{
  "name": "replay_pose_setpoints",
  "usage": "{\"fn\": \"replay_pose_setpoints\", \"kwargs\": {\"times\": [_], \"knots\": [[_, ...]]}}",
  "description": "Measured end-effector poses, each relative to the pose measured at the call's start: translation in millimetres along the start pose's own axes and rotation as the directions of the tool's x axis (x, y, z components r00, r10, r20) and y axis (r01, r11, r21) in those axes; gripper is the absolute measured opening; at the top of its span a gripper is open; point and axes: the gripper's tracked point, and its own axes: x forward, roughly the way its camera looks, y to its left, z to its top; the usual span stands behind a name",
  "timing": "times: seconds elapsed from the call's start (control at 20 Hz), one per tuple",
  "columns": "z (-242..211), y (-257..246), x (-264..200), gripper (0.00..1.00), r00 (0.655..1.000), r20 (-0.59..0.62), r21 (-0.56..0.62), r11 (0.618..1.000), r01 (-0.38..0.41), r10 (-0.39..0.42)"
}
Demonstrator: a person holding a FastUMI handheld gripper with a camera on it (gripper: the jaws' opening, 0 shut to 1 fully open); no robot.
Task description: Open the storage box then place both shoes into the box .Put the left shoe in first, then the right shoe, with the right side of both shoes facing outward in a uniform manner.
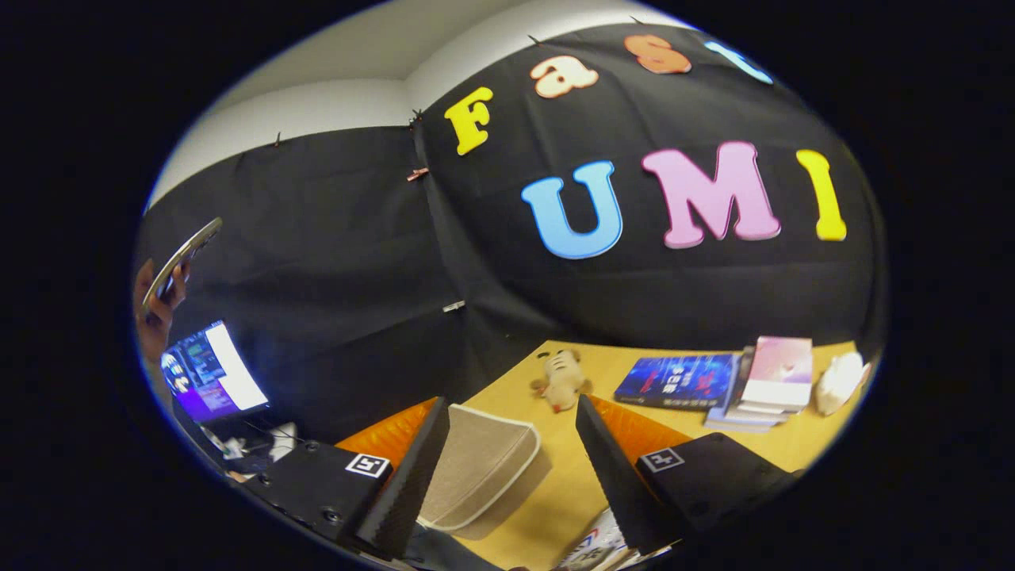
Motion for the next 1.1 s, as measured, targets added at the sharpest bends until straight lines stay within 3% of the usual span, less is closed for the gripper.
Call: {"fn": "replay_pose_setpoints", "kwargs": {"times": [0.2,0.35,0.6,0.75,1.1], "knots": [[-38.9,5.4,18.6,0.98,0.973,-0.115,0.225,0.959,-0.169,0.199],[-79.7,6.6,31.4,0.98,0.922,-0.184,0.435,0.869,-0.235,0.342],[-140.6,-2.2,55.2,0.98,0.865,-0.216,0.622,0.747,-0.237,0.454],[-161.3,-7.2,60.4,0.98,0.846,-0.186,0.73,0.646,-0.222,0.5],[-193.4,1.6,77.1,0.98,0.802,-0.165,0.819,0.533,-0.214,0.575]]}}
